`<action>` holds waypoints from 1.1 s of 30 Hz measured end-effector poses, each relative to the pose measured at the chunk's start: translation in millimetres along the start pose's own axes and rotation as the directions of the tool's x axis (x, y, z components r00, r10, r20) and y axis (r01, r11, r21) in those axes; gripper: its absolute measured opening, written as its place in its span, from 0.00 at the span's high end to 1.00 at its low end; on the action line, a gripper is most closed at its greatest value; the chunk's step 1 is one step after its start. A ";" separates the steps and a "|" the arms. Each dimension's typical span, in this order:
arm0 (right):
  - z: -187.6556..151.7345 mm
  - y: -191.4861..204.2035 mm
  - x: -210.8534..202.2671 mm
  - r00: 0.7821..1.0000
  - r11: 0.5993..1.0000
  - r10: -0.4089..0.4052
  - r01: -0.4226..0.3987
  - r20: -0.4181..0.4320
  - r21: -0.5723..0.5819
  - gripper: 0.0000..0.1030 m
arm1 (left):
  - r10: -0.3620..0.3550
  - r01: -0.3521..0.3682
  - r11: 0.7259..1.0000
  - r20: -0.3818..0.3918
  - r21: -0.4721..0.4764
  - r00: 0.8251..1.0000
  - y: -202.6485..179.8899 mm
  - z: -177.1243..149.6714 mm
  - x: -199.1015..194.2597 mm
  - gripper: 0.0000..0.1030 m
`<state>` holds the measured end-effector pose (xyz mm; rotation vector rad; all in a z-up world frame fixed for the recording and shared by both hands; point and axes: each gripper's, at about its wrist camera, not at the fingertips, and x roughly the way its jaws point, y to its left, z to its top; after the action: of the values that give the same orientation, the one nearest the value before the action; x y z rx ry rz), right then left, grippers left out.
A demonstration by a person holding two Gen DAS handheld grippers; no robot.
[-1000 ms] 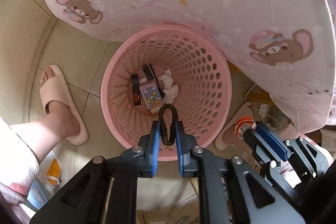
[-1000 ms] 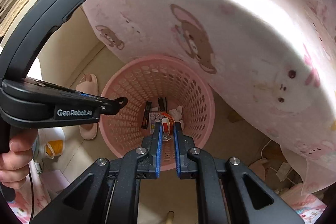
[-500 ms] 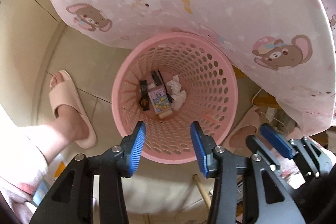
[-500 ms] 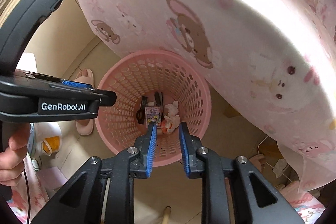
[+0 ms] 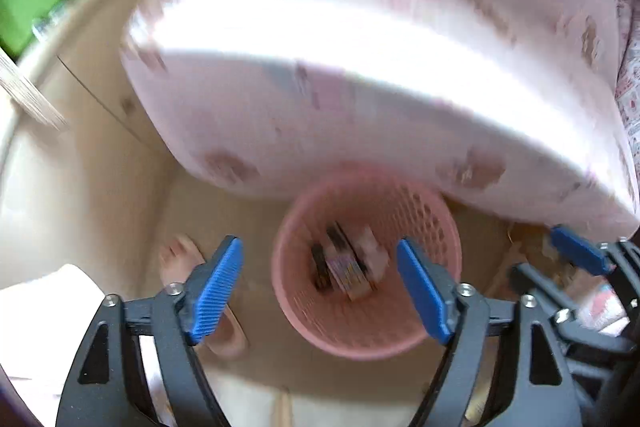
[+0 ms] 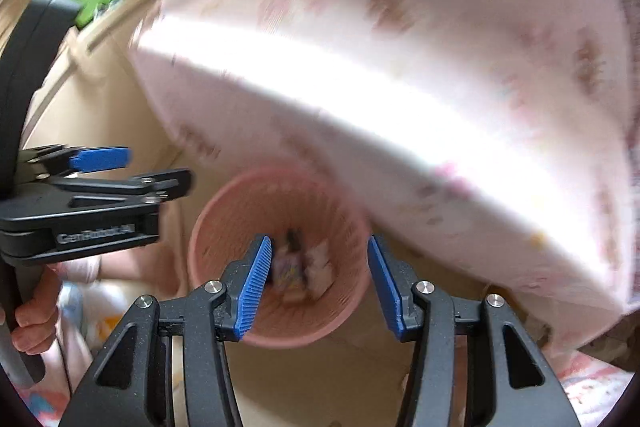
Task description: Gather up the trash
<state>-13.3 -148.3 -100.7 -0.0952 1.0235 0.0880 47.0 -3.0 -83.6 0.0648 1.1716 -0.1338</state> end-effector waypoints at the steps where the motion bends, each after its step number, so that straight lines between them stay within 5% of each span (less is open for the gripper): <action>1: 0.7 -1.9 -9.9 0.998 1.000 -0.029 0.029 0.048 -0.001 0.49 | 0.017 -0.017 1.000 0.057 0.003 0.998 1.8 2.5 -10.7 0.17; 6: 6.7 -14.2 -46.6 0.983 0.996 -0.077 0.070 0.165 0.049 0.46 | 0.016 -0.020 1.000 0.290 0.013 0.957 7.2 8.2 -58.6 0.03; 10: 9.9 -27.4 -60.8 0.979 0.991 -0.057 0.033 0.196 0.127 0.32 | -0.005 -0.009 0.999 0.398 0.032 0.917 2.2 5.4 -82.7 0.01; 14: 11.9 -32.9 -71.2 0.959 0.982 -0.110 0.065 0.261 0.177 0.19 | -0.051 0.018 0.997 0.431 0.081 0.901 -7.4 0.6 -96.8 0.01; 18: 15.2 -44.6 -72.0 0.959 0.977 -0.113 0.059 0.260 0.205 0.19 | -0.015 -0.049 0.991 0.471 0.124 0.882 -21.9 -5.8 -101.9 0.01; 23: 16.2 -51.4 -72.4 0.954 0.974 -0.131 0.073 0.270 0.214 0.19 | -0.050 -0.019 0.990 0.469 0.141 0.882 -27.5 -10.5 -105.9 0.01; 33: 14.9 -58.8 -75.0 0.945 0.972 -0.135 0.068 0.298 0.224 0.19 | 0.013 -0.085 0.991 0.546 0.108 0.838 -29.1 -12.2 -111.9 0.01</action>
<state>-32.6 -206.9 -26.5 0.0591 0.7048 -0.0994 -10.9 -22.3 15.3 0.1599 0.5850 -0.1689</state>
